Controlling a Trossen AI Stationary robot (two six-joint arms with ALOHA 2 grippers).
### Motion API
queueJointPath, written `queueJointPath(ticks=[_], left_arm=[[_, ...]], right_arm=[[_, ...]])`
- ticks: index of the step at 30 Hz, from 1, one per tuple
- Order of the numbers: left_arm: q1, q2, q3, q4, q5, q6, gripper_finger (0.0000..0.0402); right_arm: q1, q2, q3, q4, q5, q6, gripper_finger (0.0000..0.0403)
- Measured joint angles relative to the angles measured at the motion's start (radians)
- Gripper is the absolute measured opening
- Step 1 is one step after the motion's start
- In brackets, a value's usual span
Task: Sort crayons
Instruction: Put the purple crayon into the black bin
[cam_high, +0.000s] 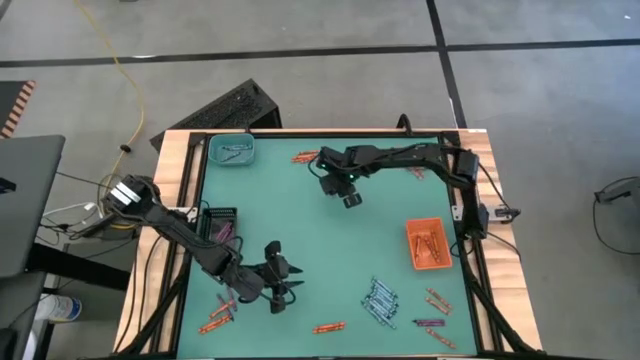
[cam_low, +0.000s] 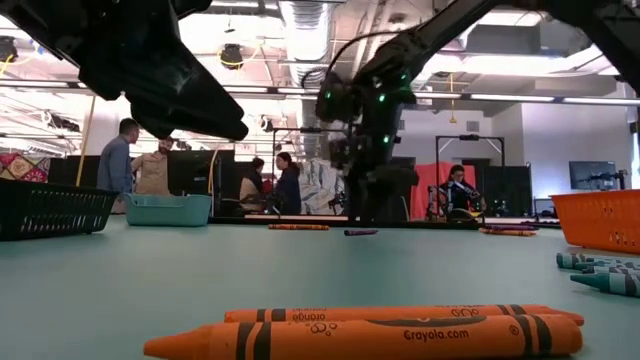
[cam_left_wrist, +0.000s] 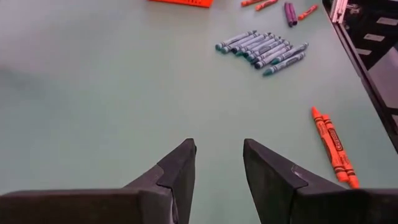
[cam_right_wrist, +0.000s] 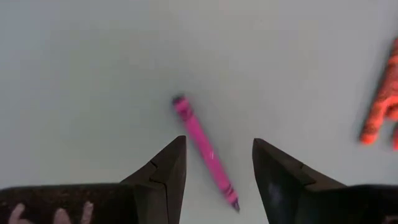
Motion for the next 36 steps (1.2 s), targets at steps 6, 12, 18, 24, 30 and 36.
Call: queueJointPath(ticks=[6,12,18,24,30,36], left_arm=[[-0.014,0.002,0.000,0.031,-0.002,0.002,0.0124],[-0.027,0.002,0.000,0.040,-0.018,0.005,0.0124],[-0.030,0.002,0.000,0.039,-0.029,0.005,0.0124],[-0.030,0.002,0.000,0.038,-0.043,0.005,0.0124],[-0.030,0.002,0.000,0.038,-0.043,0.005,0.0124],[-0.031,0.002,0.000,0.034,-0.046,0.006,0.0124]], right_arm=[[-0.030,0.089,0.084,-0.115,-0.007,-0.034,0.0175],[-0.034,0.105,0.095,-0.123,-0.014,-0.047,0.0156],[-0.026,0.105,0.095,-0.135,-0.024,-0.049,0.0085],[-0.008,0.105,0.094,-0.143,-0.016,-0.030,0.0021],[0.016,0.106,0.094,-0.145,-0.006,0.004,0.0005],[0.044,0.079,0.089,-0.152,-0.001,0.057,0.0002]])
